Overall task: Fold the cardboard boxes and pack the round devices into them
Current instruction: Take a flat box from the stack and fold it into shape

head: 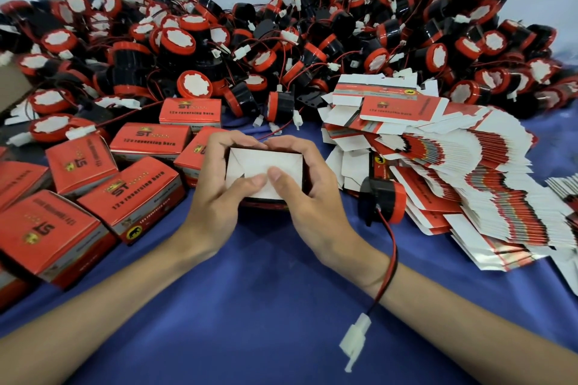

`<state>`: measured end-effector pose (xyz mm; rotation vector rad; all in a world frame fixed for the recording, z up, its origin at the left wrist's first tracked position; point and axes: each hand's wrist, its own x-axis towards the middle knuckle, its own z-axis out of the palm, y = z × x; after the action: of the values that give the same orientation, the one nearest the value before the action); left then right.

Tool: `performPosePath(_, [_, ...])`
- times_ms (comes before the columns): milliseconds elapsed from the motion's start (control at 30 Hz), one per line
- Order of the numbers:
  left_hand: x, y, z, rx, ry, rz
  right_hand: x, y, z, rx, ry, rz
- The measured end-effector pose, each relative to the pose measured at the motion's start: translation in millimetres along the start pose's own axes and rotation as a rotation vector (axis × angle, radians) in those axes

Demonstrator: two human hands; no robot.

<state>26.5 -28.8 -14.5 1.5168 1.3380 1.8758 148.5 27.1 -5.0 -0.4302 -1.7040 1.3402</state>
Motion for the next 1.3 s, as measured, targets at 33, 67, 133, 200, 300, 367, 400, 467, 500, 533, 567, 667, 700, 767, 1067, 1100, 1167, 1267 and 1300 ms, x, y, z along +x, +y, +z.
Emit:
performPosePath(33, [1,1,1,0.007,0.018,-0.017,1,0,0,0.011,-0.001,0.013])
performPosePath(67, [1,2,2,0.019,0.036,-0.027,2,-1,0,0.018,0.000,0.022])
performPosePath(133, [2,4,4,0.032,0.058,-0.036,3,-1,1,0.010,0.007,0.024])
performPosePath(200, [3,5,6,0.059,0.073,-0.018,3,-2,1,0.019,0.009,0.036])
performPosePath(300, [2,7,9,0.119,0.103,0.015,2,-1,1,0.061,-0.001,0.064])
performPosePath(367, [1,7,9,0.197,0.118,0.059,0,0,1,0.104,-0.013,0.059])
performPosePath(400, [0,6,8,0.254,0.109,0.102,-2,0,2,0.121,-0.018,0.045])
performPosePath(467, [1,5,4,0.385,0.080,0.203,-5,0,2,0.159,-0.034,0.029])
performPosePath(500, [1,4,2,0.456,0.070,0.268,-6,0,2,0.188,-0.039,0.044])
performPosePath(533, [1,3,-1,0.526,0.053,0.338,-6,1,1,0.198,-0.040,0.060])
performPosePath(567, [2,3,-2,0.589,0.038,0.408,-5,1,1,0.195,-0.034,0.072])
performPosePath(667, [3,2,-4,0.709,0.004,0.486,-4,0,1,0.158,-0.032,0.063])
performPosePath(700, [4,3,-4,0.735,-0.005,0.484,-4,1,1,0.135,-0.034,0.066])
performPosePath(767, [3,4,-4,0.795,-0.021,0.468,-5,2,1,0.102,-0.040,0.073])
performPosePath(1067, [3,4,-6,0.625,0.056,0.376,-9,-1,-4,-0.053,-0.165,0.097])
performPosePath(1100, [4,2,-7,0.570,0.053,0.370,-8,-1,-3,-0.097,-0.185,0.103])
performPosePath(1167, [6,-2,-9,0.521,-0.018,0.342,-6,-2,-1,-0.147,-0.161,0.105])
performPosePath(1267, [7,-5,-10,0.670,-0.163,0.326,-8,1,3,-0.432,0.002,-0.083])
performPosePath(1300, [6,-5,-9,0.715,-0.181,0.324,-9,3,5,-0.566,0.035,-0.173])
